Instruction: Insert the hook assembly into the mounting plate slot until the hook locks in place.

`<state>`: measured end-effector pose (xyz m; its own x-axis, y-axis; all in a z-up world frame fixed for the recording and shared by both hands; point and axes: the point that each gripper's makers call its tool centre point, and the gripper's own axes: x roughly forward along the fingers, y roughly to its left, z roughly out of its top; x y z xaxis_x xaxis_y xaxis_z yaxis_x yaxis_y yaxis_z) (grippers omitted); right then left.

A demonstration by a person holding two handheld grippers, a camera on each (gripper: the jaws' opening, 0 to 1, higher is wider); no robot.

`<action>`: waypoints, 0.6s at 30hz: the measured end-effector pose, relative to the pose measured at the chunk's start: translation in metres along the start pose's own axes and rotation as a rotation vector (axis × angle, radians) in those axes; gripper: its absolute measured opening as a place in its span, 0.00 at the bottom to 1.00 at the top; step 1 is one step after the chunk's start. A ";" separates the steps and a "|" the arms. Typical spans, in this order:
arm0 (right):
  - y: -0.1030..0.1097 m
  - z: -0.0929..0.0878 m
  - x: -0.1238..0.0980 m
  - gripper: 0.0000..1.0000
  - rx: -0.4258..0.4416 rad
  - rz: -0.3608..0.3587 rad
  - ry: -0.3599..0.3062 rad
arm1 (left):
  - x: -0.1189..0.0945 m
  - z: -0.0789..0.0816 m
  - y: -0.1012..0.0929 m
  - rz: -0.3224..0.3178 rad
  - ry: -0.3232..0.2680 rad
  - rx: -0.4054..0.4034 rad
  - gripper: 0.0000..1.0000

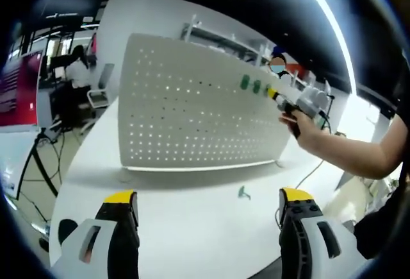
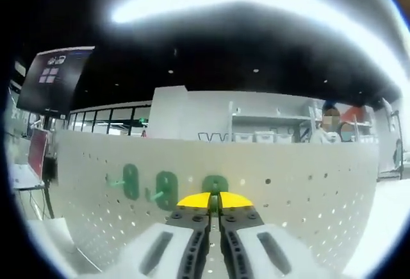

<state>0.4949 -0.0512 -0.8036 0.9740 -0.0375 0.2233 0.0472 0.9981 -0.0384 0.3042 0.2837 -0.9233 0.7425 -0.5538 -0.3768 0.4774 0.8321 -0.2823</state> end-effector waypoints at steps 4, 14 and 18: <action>0.000 0.000 -0.002 0.03 0.009 0.034 0.032 | 0.001 -0.004 -0.002 -0.003 0.010 -0.006 0.92; 0.002 0.047 -0.011 0.17 -0.035 0.088 -0.056 | 0.002 -0.005 -0.006 -0.016 0.015 -0.003 0.92; 0.008 0.051 -0.017 0.17 -0.093 0.134 -0.043 | 0.002 -0.008 -0.008 -0.020 0.020 0.000 0.92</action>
<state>0.4673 -0.0401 -0.7582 0.9627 0.0997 0.2514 -0.0603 0.9853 -0.1598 0.2982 0.2762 -0.9288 0.7234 -0.5704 -0.3890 0.4918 0.8211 -0.2895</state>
